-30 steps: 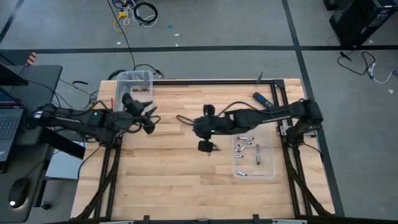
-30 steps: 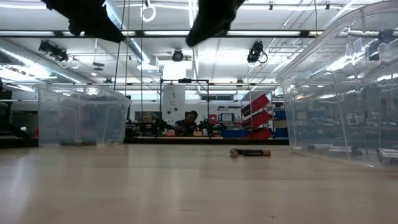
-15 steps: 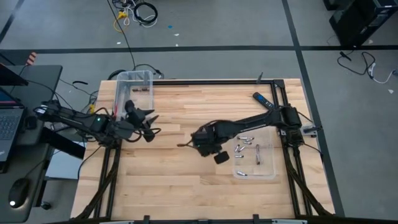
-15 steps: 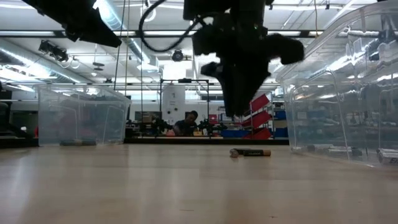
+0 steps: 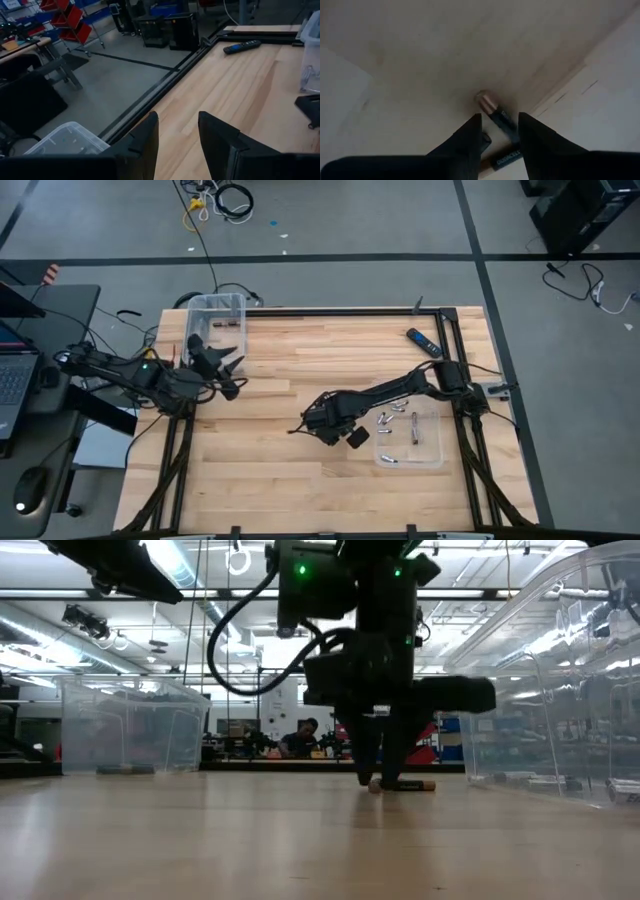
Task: Sort batteries
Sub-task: Put the black and copper battery into the top transparent bin
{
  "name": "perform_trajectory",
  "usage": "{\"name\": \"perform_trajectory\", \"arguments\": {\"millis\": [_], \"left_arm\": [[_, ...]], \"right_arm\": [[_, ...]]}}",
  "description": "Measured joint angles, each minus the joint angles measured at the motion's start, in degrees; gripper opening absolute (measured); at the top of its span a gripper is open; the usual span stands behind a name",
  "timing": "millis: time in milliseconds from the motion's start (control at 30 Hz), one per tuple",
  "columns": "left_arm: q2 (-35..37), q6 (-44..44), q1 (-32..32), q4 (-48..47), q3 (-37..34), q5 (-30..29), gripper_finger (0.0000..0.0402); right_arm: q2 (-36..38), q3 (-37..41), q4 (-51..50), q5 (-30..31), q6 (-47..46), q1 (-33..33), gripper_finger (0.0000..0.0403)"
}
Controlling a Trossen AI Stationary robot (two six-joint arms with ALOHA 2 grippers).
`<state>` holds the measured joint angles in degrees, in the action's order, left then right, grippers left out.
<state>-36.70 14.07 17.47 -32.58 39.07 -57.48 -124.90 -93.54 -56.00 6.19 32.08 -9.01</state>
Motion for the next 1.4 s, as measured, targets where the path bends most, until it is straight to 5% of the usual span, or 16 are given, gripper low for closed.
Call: {"name": "perform_trajectory", "arguments": {"millis": [300,600,800,1233,1400], "left_arm": [[0.7,0.0,0.1,-0.7,0.0,0.2,0.0137],[0.4,1.1,0.1,-0.6,0.0,0.3,0.0137],[-0.8,1.5,0.2,-0.6,0.0,0.9,0.0137],[-3.1,-3.4,4.4,9.3,-5.6,9.5,0.0137],[-3.1,-9.6,6.6,21.0,-10.9,19.4,0.0137]], "right_arm": [[-1.3,-0.1,1.9,-0.2,2.5,0.5,0.0113],[-1.2,0.9,5.4,-3.3,0.8,2.3,0.0015],[-0.8,1.0,9.8,-3.5,-3.7,2.7,0.0009],[8.8,1.1,28.7,-8.9,-8.0,0.5,0.0002],[9.6,1.0,41.6,-8.0,-6.6,-0.8,0.0001]]}}
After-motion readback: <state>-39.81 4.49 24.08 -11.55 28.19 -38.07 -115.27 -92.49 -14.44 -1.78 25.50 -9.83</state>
